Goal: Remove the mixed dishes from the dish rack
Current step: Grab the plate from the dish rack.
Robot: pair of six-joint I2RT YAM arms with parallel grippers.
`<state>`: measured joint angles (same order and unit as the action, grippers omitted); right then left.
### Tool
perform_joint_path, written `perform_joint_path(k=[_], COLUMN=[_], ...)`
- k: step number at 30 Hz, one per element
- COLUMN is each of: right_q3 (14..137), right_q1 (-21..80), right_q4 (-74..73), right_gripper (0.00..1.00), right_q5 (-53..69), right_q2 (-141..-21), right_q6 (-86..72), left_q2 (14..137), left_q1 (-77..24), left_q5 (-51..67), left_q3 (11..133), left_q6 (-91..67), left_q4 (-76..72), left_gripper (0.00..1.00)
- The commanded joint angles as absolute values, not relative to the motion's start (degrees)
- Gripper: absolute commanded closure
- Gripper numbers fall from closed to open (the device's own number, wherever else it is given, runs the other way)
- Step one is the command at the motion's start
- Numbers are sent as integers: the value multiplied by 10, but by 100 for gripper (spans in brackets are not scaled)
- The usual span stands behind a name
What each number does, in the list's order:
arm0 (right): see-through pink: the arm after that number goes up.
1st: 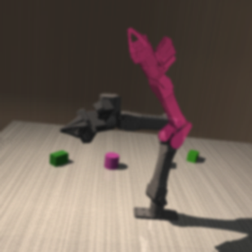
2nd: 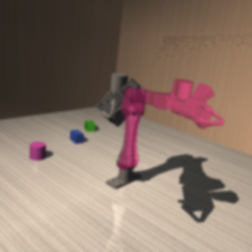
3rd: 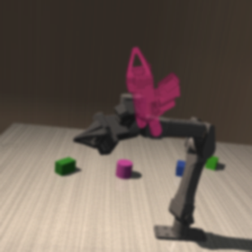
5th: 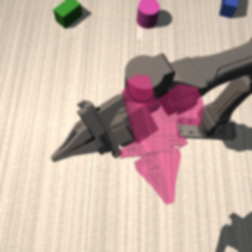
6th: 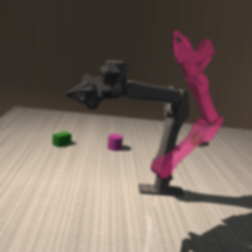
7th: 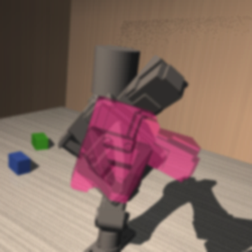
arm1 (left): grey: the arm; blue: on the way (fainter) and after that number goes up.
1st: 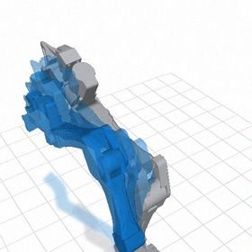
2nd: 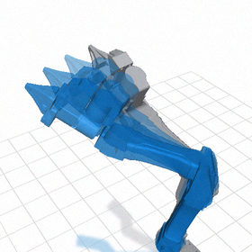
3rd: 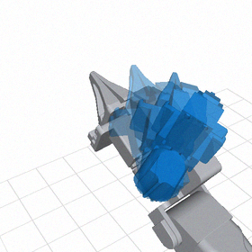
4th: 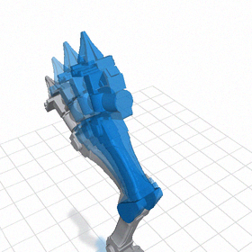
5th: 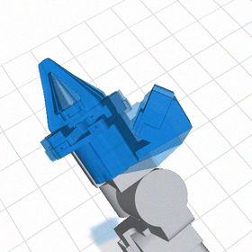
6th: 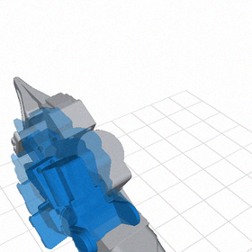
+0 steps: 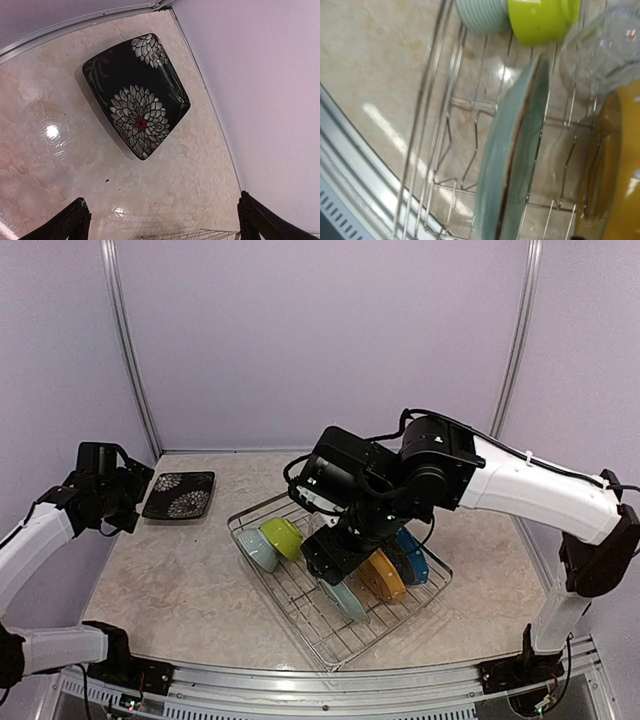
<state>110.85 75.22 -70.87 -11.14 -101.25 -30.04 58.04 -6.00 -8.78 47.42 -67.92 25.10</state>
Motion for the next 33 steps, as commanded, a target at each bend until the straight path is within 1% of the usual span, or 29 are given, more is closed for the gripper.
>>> perform_joint_path(k=[1,8,18,27,33], right_q3=[1114,1092,1044,1048,1037], right_q1=[757,760,760,758,753], right_q4=[-744,-736,-701,-689,-683], right_gripper=[26,30,37,48,56], right_q5=[-115,-142,-142,-151,-147], right_q2=[-1049,-1081,-1106,-1135,-1129], right_q6=[-334,-343,-362,-351,-359], left_q2=[549,516,498,491,497], left_q1=[-64,-65,-65,-70,-71], left_q5=[-113,-114,-115,-109,-106], left_q3=[456,445,432,422,429], left_q6=[-673,-668,-678,-680,-681], left_q4=[302,318,325,323,320], left_gripper=[1,1,1,1,1])
